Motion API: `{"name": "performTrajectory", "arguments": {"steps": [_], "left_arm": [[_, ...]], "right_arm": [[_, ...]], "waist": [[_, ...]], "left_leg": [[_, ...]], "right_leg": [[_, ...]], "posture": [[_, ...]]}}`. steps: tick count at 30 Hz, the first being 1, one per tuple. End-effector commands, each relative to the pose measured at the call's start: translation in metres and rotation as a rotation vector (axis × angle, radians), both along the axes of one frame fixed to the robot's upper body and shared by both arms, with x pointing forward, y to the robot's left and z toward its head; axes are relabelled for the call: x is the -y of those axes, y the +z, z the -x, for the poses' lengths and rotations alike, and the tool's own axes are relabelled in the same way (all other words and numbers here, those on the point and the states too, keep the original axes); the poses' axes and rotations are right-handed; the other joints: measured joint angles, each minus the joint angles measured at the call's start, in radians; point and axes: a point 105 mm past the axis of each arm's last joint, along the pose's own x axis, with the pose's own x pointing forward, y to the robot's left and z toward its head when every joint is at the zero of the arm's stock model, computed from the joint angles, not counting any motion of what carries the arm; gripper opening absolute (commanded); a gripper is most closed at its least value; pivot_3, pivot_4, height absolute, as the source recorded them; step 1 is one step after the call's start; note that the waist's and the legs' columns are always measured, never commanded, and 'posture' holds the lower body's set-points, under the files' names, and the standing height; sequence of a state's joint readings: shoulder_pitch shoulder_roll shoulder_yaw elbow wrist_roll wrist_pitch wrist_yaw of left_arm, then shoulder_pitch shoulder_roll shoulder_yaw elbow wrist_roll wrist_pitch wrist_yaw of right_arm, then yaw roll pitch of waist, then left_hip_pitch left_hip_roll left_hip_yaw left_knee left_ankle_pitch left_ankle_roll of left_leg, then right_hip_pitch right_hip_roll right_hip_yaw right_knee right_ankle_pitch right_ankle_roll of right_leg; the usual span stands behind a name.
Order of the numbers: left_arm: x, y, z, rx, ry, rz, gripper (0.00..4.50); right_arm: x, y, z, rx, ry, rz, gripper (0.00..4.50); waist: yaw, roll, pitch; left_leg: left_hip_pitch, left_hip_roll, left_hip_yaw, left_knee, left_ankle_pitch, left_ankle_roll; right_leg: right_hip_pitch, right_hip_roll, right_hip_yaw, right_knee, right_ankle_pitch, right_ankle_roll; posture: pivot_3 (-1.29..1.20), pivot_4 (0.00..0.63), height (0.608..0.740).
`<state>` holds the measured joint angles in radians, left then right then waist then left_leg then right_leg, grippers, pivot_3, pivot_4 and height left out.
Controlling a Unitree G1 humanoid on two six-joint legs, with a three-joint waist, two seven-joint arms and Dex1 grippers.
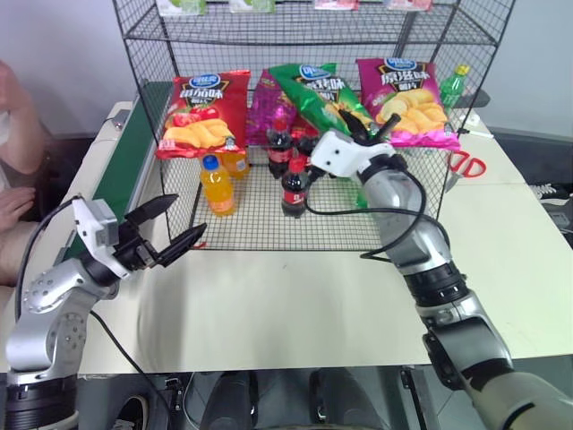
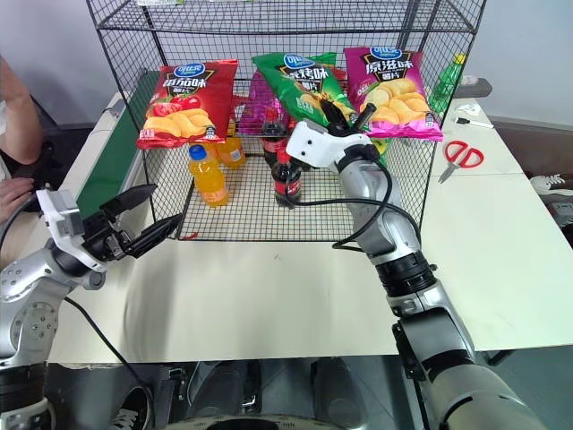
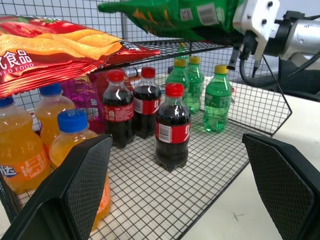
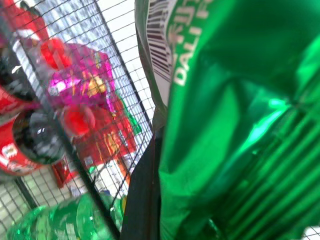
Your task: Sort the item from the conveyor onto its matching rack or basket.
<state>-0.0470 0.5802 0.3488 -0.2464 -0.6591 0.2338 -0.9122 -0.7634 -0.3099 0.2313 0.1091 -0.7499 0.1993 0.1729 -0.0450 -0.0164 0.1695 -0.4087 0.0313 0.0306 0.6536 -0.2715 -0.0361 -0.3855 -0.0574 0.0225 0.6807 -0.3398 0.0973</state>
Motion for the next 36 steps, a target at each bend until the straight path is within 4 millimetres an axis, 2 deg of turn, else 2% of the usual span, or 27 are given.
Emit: {"name": "performTrajectory", "arguments": {"steps": [1, 5, 7, 10, 11, 14, 16, 21, 23, 26, 29, 31, 33, 36], "left_arm": [[0.006, 0.008, 0.003, 0.046, -0.016, -0.013, 4.44], [0.008, 0.007, 0.002, 0.044, -0.019, -0.016, 4.5], [0.01, 0.006, 0.001, 0.043, -0.022, -0.015, 4.5], [0.01, 0.003, 0.002, 0.034, -0.021, -0.018, 4.5], [0.01, 0.002, 0.002, 0.03, -0.02, -0.019, 4.5], [0.01, 0.001, 0.002, 0.027, -0.019, -0.02, 4.5], [0.011, 0.0, 0.002, 0.029, -0.019, -0.027, 4.5], [0.013, 0.0, 0.002, 0.029, -0.023, -0.03, 4.5], [0.012, -0.001, 0.003, 0.024, -0.025, -0.034, 4.5], [0.01, -0.001, 0.004, 0.015, -0.013, -0.036, 4.5], [0.004, -0.004, 0.003, -0.034, 0.021, -0.035, 4.5], [-0.002, 0.001, 0.004, -0.038, 0.041, -0.025, 4.5], [-0.012, 0.006, 0.005, -0.053, 0.087, 0.0, 4.5], [-0.029, 0.006, 0.009, -0.097, 0.126, -0.009, 4.5]], "right_arm": [[-0.004, 0.014, -0.001, 0.036, 0.013, -0.028, 0.0], [-0.011, 0.015, -0.003, 0.011, 0.034, -0.078, 1.69], [-0.013, 0.015, -0.004, 0.01, 0.04, -0.085, 2.71], [-0.025, 0.026, 0.003, 0.045, 0.114, -0.139, 4.29], [-0.033, 0.03, 0.009, 0.041, 0.183, -0.186, 4.43], [-0.06, 0.033, 0.031, -0.026, 0.422, -0.288, 4.43], [-0.065, 0.036, 0.042, -0.049, 0.502, -0.327, 4.43], [-0.065, 0.03, 0.054, -0.131, 0.588, -0.333, 4.43], [-0.062, 0.029, 0.06, -0.19, 0.646, -0.392, 4.43], [-0.049, 0.035, 0.069, -0.189, 0.683, -0.442, 4.43], [-0.036, 0.055, 0.089, -0.229, 0.859, -0.663, 4.43], [-0.021, 0.057, 0.099, -0.341, 0.971, -0.84, 4.43], [-0.001, 0.037, 0.11, -0.487, 1.008, -0.865, 4.43], [0.027, -0.005, 0.128, -0.709, 0.96, -0.758, 4.43]], "waist": [[0.001, 0.0, 0.0], [-0.002, 0.0, 0.0], [-0.003, 0.0, 0.0], [-0.006, 0.0, 0.0], [-0.009, 0.0, 0.0], [-0.014, 0.0, 0.0], [-0.015, 0.0, 0.0], [-0.01, -0.001, 0.0], [-0.007, -0.001, 0.0], [-0.001, -0.001, 0.0], [0.0, -0.001, 0.0], [0.001, -0.001, 0.0], [0.003, -0.001, -0.001], [0.012, -0.003, -0.002]], "left_leg": [[0.0, 0.0, 0.0, 0.0, 0.0, 0.0], [0.0, 0.0, 0.0, 0.0, 0.0, 0.0], [0.0, 0.0, 0.0, 0.0, 0.0, 0.0], [0.0, 0.0, 0.0, 0.0, 0.0, 0.0], [0.0, 0.0, 0.001, 0.0, 0.0, 0.0], [0.0, 0.001, 0.0, 0.0, 0.0, -0.001], [-0.001, 0.001, 0.0, 0.0, 0.0, -0.001], [-0.001, 0.0, 0.0, 0.001, 0.0, 0.0], [-0.001, 0.0, 0.0, 0.001, 0.0, 0.0], [-0.001, 0.0, 0.0, 0.001, 0.0, 0.0], [-0.001, 0.001, 0.0, 0.001, 0.0, 0.0], [-0.001, 0.001, 0.0, 0.0, 0.0, 0.0], [-0.001, 0.001, -0.001, 0.0, 0.0, 0.0], [0.0, 0.001, -0.003, 0.0, -0.001, 0.002]], "right_leg": [[0.0, 0.0, 0.0, 0.0, 0.0, 0.0], [-0.001, 0.0, 0.0, 0.001, 0.0, 0.0], [-0.002, 0.001, 0.0, 0.002, 0.0, 0.0], [-0.002, 0.001, 0.001, 0.002, 0.0, 0.0], [-0.002, 0.001, 0.001, 0.002, 0.0, 0.0], [-0.002, 0.001, 0.001, 0.003, 0.0, 0.0], [-0.002, 0.001, 0.001, 0.003, 0.0, 0.0], [-0.002, 0.0, 0.001, 0.003, 0.0, 0.0], [-0.002, 0.0, 0.0, 0.003, 0.0, 0.0], [-0.002, 0.0, 0.001, 0.003, 0.0, 0.0], [-0.002, 0.0, 0.001, 0.003, 0.0, 0.0], [-0.002, 0.0, 0.001, 0.003, 0.0, 0.0], [-0.001, 0.0, 0.0, 0.002, 0.0, 0.0], [0.005, -0.002, -0.004, -0.003, 0.0, 0.0]], "posture": [[0.0, 0.15, 0.739], [0.0, 0.15, 0.739], [0.0, 0.15, 0.739], [0.0, 0.15, 0.739], [0.0, 0.15, 0.739], [0.0, 0.15, 0.739], [0.0, 0.15, 0.739], [0.0, 0.15, 0.739], [0.0, 0.15, 0.739], [0.0, 0.15, 0.739], [0.0, 0.15, 0.739], [0.0, 0.15, 0.739], [0.0, 0.15, 0.739], [0.0, 0.15, 0.739]]}}
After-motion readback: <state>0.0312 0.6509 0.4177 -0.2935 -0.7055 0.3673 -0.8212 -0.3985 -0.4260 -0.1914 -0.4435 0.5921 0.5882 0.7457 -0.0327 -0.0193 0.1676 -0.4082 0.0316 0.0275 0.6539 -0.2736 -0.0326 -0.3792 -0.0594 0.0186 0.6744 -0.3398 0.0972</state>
